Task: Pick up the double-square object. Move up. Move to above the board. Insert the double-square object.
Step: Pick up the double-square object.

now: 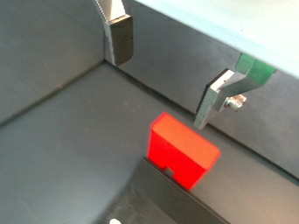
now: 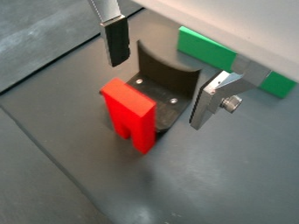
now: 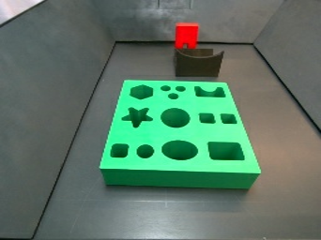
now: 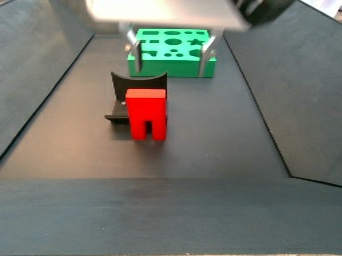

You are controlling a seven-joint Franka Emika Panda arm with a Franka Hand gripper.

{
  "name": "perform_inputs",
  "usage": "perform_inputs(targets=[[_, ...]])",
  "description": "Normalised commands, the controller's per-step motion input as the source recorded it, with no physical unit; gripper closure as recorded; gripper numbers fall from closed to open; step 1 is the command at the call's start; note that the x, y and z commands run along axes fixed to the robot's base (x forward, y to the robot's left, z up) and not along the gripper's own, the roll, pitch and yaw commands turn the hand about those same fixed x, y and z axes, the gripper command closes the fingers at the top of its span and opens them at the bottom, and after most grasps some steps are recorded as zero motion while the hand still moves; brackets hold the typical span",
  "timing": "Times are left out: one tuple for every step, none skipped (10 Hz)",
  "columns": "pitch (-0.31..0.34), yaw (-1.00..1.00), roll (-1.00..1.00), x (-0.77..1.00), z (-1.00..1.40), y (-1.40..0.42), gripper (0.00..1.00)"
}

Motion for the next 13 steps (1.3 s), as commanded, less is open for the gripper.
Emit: perform_inputs(targets=[[-0.194, 0.04, -0.22, 0.93, -0.55, 0.10, 0.00], [-0.207, 0.02, -0.22, 0.87, -0.53, 0.08, 0.00], [-0.196, 0.01, -0.20, 0.67, -0.41, 0.02, 0.00], [-0.039, 0.00, 0.00, 0.00, -0.01, 0.00, 0.00], [-0.040, 0.00, 0.04, 0.00, -0.12, -0.11, 0.00], [-0.179, 0.09, 0.00, 0.00, -0.44, -0.18, 0.00], [-0.160, 0.20, 0.00, 0.08, -0.55, -0.16, 0.00], [-0.087, 0.21, 0.00, 0.00, -0.44, -0.01, 0.00], [-0.020, 0.15, -0.03, 0.09, -0.42, 0.08, 0.00], [-0.014, 0.00, -0.08, 0.11, -0.35, 0.30, 0.00], [0.009, 0.00, -0.01, 0.00, 0.00, 0.00, 0.00], [0.000, 0.00, 0.00, 0.00, 0.00, 0.00, 0.00], [0.000, 0.00, 0.00, 0.00, 0.00, 0.00, 1.00]])
